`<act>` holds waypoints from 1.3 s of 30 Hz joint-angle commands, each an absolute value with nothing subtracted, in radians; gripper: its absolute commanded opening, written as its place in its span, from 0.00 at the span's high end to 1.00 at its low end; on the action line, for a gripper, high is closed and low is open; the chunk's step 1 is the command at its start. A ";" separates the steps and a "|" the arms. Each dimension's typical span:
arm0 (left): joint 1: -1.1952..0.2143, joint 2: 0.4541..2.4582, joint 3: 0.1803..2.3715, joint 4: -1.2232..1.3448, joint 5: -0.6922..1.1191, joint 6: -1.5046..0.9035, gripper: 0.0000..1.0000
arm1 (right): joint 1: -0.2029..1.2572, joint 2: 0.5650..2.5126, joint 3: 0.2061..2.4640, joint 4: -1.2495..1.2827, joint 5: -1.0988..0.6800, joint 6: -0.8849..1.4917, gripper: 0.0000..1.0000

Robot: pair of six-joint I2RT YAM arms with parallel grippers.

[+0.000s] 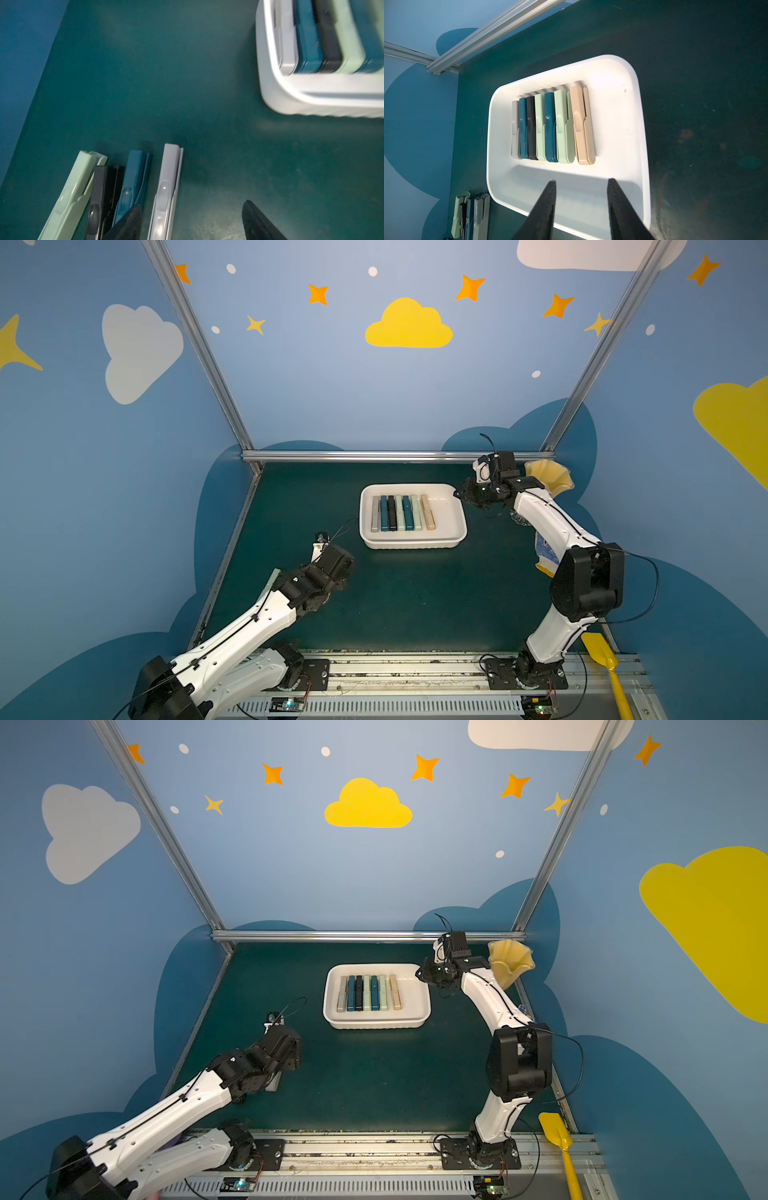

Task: Put the pruning pliers into the storage box
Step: Pick up the pruning pliers from the center of the board.

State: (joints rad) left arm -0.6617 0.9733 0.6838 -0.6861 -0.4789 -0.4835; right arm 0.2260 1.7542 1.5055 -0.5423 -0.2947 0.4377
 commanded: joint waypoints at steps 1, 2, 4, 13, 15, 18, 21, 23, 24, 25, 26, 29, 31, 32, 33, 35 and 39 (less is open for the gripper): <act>-0.659 0.969 0.705 -0.693 -0.530 -0.398 0.23 | 0.212 1.766 1.511 -0.532 -0.313 0.439 0.61; -0.656 0.968 0.714 -0.705 -0.540 -0.398 0.23 | 0.209 1.769 1.508 -0.527 -0.318 0.441 0.61; -0.633 0.961 0.721 -0.676 -0.486 -0.322 0.23 | 0.207 1.777 1.509 -0.521 -0.325 0.444 0.61; -0.533 1.081 0.730 -0.740 -0.393 -0.450 0.24 | 0.179 1.790 1.508 -0.514 -0.348 0.447 0.61; -0.532 1.128 0.745 -0.797 -0.412 -0.526 0.25 | 0.175 1.798 1.507 -0.507 -0.357 0.452 0.61; -0.533 1.165 0.751 -0.843 -0.382 -0.625 0.27 | 0.175 1.810 1.506 -0.503 -0.366 0.456 0.61; -0.532 1.159 0.723 -0.846 -0.378 -0.702 0.27 | 0.175 1.815 1.506 -0.504 -0.369 0.456 0.61; -0.532 1.147 0.698 -0.835 -0.363 -0.730 0.27 | 0.175 1.814 1.505 -0.506 -0.368 0.456 0.61; -0.532 1.142 0.685 -0.829 -0.348 -0.748 0.27 | 0.175 1.812 1.505 -0.507 -0.367 0.456 0.61; -0.532 1.138 0.672 -0.819 -0.330 -0.756 0.27 | 0.176 1.810 1.504 -0.507 -0.365 0.456 0.61; -0.532 1.134 0.662 -0.813 -0.312 -0.765 0.28 | 0.175 1.809 1.502 -0.507 -0.364 0.456 0.61; -0.535 1.126 0.632 -0.796 -0.283 -0.811 0.29 | 0.175 1.807 1.501 -0.508 -0.363 0.456 0.61; -0.537 1.120 0.610 -0.792 -0.281 -0.834 0.29 | 0.176 1.807 1.501 -0.507 -0.363 0.456 0.61; -0.537 1.112 0.601 -0.791 -0.281 -0.847 0.29 | 0.178 1.806 1.501 -0.508 -0.362 0.456 0.61; -0.537 1.104 0.594 -0.789 -0.282 -0.862 0.29 | 0.178 1.804 1.500 -0.509 -0.361 0.456 0.61; -0.537 1.090 0.580 -0.772 -0.281 -0.869 0.29 | 0.179 1.801 1.497 -0.509 -0.356 0.456 0.61; -0.536 1.101 0.550 -0.737 -0.274 -0.871 0.29 | 0.181 1.799 1.495 -0.509 -0.353 0.456 0.61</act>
